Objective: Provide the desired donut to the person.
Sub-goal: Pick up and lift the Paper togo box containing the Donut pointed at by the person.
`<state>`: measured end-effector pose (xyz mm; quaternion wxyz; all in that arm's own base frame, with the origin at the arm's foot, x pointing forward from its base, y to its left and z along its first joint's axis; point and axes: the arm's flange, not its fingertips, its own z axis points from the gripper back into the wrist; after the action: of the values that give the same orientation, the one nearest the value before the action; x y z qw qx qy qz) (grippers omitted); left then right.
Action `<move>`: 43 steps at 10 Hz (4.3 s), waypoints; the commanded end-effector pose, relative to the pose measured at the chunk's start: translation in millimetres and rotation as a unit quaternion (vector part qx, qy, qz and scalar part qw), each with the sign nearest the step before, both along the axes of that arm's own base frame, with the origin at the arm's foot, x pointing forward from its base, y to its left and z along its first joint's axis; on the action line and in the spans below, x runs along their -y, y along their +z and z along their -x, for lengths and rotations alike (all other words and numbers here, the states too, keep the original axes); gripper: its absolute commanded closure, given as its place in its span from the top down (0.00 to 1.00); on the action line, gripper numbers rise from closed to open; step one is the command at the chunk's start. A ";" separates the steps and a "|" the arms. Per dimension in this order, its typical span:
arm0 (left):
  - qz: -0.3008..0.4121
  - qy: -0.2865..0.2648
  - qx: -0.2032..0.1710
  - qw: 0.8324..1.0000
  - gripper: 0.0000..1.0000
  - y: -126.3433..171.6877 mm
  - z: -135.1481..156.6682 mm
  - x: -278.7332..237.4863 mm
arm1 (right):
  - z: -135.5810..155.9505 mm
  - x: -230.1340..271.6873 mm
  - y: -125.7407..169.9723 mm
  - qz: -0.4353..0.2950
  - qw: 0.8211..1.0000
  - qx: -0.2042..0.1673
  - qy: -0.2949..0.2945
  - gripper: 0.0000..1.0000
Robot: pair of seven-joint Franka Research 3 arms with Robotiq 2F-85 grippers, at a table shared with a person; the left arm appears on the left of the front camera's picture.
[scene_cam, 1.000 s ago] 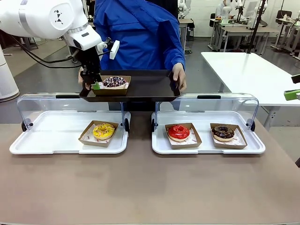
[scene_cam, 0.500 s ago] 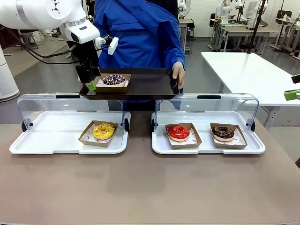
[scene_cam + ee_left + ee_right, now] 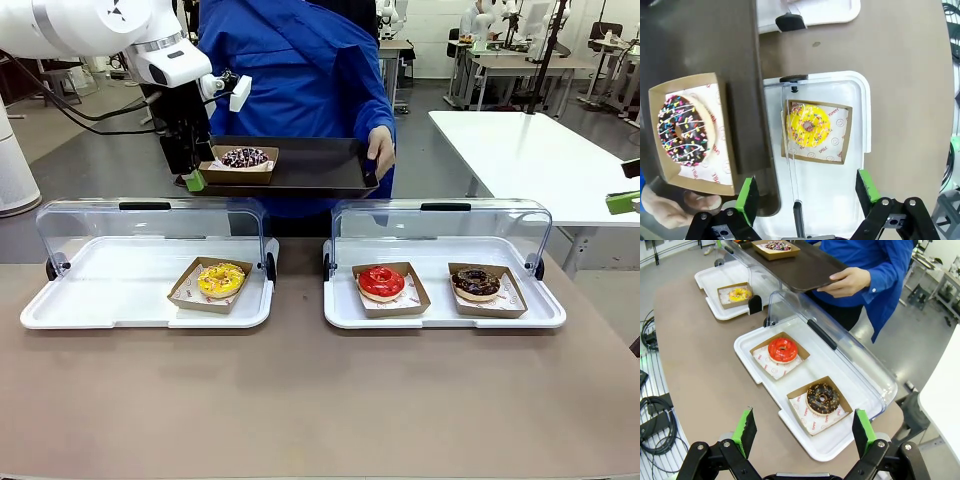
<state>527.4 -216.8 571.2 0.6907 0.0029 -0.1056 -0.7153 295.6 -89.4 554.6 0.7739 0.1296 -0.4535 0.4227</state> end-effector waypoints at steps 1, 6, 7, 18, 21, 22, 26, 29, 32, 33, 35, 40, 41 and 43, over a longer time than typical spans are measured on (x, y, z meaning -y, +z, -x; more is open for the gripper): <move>0.016 0.007 -0.014 1.000 1.00 4.5 -2.4 -0.8 | -0.4 0.1 -0.9 0.001 1.000 0.002 0.006 1.00; 0.023 0.008 -0.024 0.999 1.00 -0.9 -4.4 -0.6 | -0.4 0.1 -0.9 0.001 1.000 0.002 0.006 1.00; 0.022 0.010 -0.029 0.999 1.00 -1.8 -0.4 1.2 | -0.4 0.1 -0.9 0.001 1.000 0.002 0.006 1.00; 0.250 0.191 0.047 0.948 1.00 -13.7 238.2 -225.6 | -0.4 0.1 -0.9 0.001 1.000 0.002 0.006 1.00; 0.287 0.226 0.035 0.930 1.00 -28.5 244.3 -267.8 | -0.4 0.1 -0.9 0.001 1.000 0.002 0.006 1.00; 0.295 0.220 0.040 0.929 1.00 -32.1 243.3 -275.4 | -0.4 0.1 -0.9 0.001 1.000 0.002 0.006 1.00; 0.331 0.210 0.085 0.916 1.00 -44.7 246.6 -301.1 | -0.4 0.1 -0.9 0.001 1.000 0.002 0.006 1.00; 0.334 0.221 0.116 0.909 1.00 -45.2 245.4 -299.7 | -0.4 0.1 -0.9 0.001 1.000 0.002 0.006 1.00; 0.346 0.224 0.129 0.902 1.00 -45.8 244.5 -300.2 | -0.4 0.1 -0.9 0.001 1.000 0.002 0.006 1.00; 0.350 0.227 0.139 0.898 1.00 -45.6 243.5 -300.7 | -0.4 0.1 -0.9 0.001 1.000 0.002 0.006 1.00; 0.351 0.223 0.150 0.897 1.00 -45.9 242.5 -300.8 | -0.4 0.1 -0.9 0.001 1.000 0.002 0.006 1.00; 0.338 0.179 0.171 0.908 1.00 -49.7 229.2 -294.9 | -0.4 0.1 -0.9 0.001 1.000 0.002 0.006 1.00; 0.340 0.226 0.147 0.901 1.00 -11.6 222.0 -312.5 | -0.4 0.1 -0.9 0.001 1.000 0.002 0.006 1.00; 0.340 0.226 0.147 0.901 1.00 -11.6 222.0 -312.5 | -0.4 0.1 -0.9 0.001 1.000 0.002 0.006 1.00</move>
<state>308.1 95.9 558.0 0.7646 -0.0962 -0.4391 -0.4619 295.5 -89.2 554.7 0.7740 0.1293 -0.4531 0.4230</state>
